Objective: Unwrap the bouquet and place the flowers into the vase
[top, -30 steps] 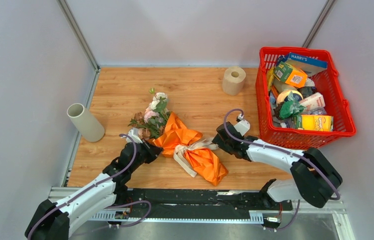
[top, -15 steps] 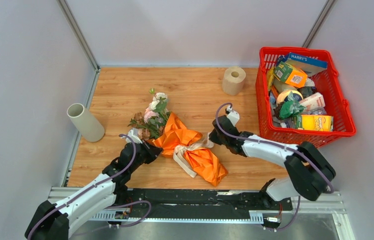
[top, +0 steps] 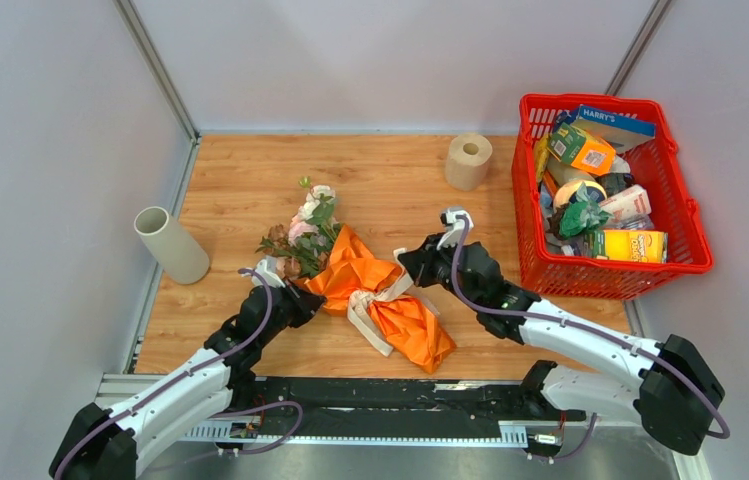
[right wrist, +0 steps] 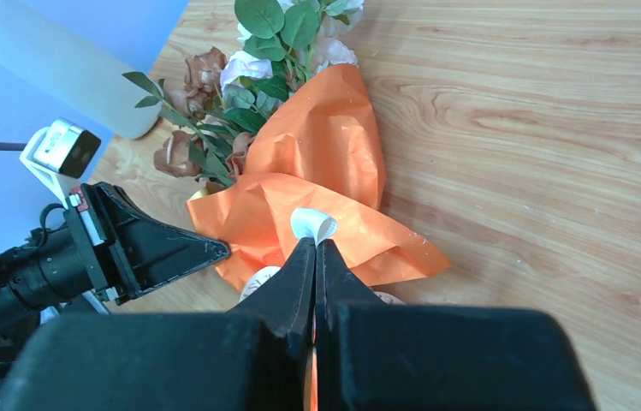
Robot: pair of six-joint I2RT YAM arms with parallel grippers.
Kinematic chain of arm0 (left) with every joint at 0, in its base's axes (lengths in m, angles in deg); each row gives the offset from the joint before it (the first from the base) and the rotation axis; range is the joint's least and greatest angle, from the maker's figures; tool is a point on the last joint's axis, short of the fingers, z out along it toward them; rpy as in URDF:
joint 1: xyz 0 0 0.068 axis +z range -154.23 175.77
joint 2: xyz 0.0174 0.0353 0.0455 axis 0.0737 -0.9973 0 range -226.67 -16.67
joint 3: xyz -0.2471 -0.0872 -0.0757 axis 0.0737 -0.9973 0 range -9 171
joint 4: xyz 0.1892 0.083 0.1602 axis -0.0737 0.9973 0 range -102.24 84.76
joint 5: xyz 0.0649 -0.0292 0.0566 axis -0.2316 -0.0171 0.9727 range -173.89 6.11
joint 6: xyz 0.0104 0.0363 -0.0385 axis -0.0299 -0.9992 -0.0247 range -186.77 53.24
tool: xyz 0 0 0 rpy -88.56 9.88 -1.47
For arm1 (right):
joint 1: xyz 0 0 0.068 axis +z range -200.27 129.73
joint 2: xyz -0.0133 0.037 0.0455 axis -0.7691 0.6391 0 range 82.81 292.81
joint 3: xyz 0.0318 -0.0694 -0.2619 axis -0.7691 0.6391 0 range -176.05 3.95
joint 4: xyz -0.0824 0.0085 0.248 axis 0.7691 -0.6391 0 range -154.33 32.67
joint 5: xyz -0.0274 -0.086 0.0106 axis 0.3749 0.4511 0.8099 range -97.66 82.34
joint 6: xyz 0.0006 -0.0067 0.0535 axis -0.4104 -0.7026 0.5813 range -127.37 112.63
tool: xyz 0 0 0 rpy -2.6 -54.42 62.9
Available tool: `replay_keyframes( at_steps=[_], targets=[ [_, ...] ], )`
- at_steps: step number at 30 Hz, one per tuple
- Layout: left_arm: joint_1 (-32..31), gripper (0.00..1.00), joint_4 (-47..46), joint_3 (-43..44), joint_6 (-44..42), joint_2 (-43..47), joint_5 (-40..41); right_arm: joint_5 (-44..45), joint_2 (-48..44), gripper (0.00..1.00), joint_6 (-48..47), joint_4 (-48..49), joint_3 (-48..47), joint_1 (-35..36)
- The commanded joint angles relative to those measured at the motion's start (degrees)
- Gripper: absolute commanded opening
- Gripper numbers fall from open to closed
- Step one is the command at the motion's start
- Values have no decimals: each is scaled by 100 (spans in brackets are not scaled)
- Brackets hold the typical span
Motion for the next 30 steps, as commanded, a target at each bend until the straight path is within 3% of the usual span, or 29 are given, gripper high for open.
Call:
replay_keyframes(
  at_steps=[1, 4, 8, 10, 16, 19, 22, 24, 27, 30],
  targets=[
    [-26, 0, -8, -62, -173, 7, 50, 131, 29, 0, -369, 105, -137, -17],
    [-26, 0, -8, -71, -199, -1, 32, -122, 370, 1, -404, -97, -347, -17],
    [-35, 0, -26, -88, -173, 7, 23, -1774, 846, 2, -877, -316, -620, 123],
    [-35, 0, -17, -80, -182, 34, 15, -1706, 873, 5, -1106, -816, -603, 456],
    [-35, 0, 184, -27, -261, 183, 14, -2207, 285, 39, -1414, -1819, -225, 686],
    [-35, 0, 404, 26, -375, 280, 41, -1918, -84, 48, -1433, -2303, -505, 660],
    [-35, 0, 457, 17, -419, 385, 41, -1646, -427, 49, -1257, -2322, -708, 458],
    [-35, 0, 440, -9, -402, 394, 15, -1015, -507, 48, -1318, -2287, -805, 423],
    [-35, 0, 317, -44, -375, 359, -29, -187, -350, 50, -1922, -1857, -656, 405],
    [-35, 0, 229, -45, -375, 254, -82, -421, 133, 50, -2599, -1680, -664, 125]
  ],
)
